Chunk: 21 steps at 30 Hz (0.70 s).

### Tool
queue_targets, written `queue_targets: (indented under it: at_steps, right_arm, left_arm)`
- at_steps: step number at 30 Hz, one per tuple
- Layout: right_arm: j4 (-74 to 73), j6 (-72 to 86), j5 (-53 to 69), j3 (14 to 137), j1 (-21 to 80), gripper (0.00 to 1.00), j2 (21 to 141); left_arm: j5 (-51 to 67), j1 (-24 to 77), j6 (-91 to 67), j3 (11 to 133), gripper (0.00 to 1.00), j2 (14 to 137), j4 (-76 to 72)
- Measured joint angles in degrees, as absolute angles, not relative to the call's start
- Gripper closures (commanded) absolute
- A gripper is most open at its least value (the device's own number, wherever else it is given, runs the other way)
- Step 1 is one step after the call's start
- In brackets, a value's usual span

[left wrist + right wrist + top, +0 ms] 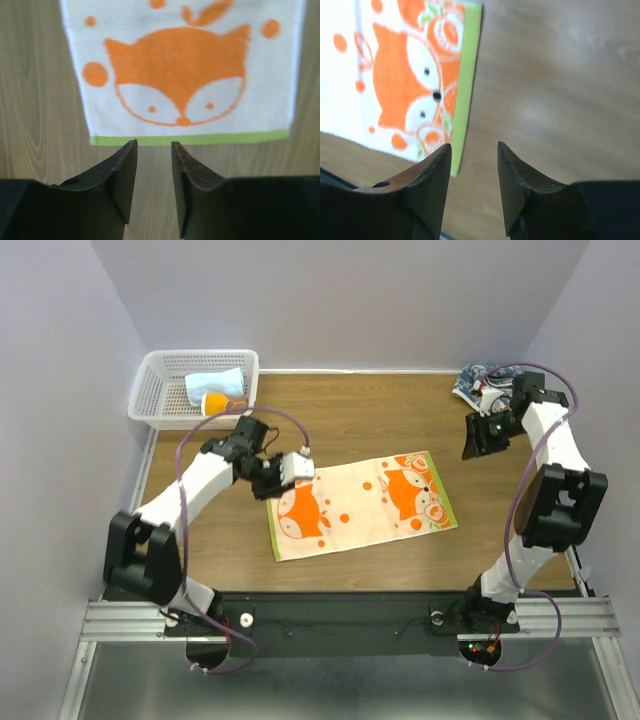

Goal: Roll the towels
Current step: Flatten the towel

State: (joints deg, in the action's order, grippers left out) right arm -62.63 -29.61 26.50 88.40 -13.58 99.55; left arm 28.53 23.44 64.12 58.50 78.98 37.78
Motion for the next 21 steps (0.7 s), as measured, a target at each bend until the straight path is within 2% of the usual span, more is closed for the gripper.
queue_targets:
  at_steps: [3,8,13,21]
  right_arm:
    - [-59.2,-26.9,27.6,92.1,-12.2,0.61,104.9]
    - [-54.2,-22.5,28.8,92.2,-5.0,0.64,110.9]
    - [-50.4,-20.0,29.4,87.5,0.1,0.67,112.2]
    - [-47.6,-18.4,25.5,77.5,-1.5,0.68,112.6]
  left_arm:
    - [28.8,20.7,57.9,66.4,0.62,89.5,35.1]
    - [27.7,20.0,49.8,66.7,0.68,97.5,32.9]
    - [25.1,20.2,44.3,67.4,0.71,103.2,31.7]
    - [21.5,20.2,39.2,78.7,0.73,112.7,28.9]
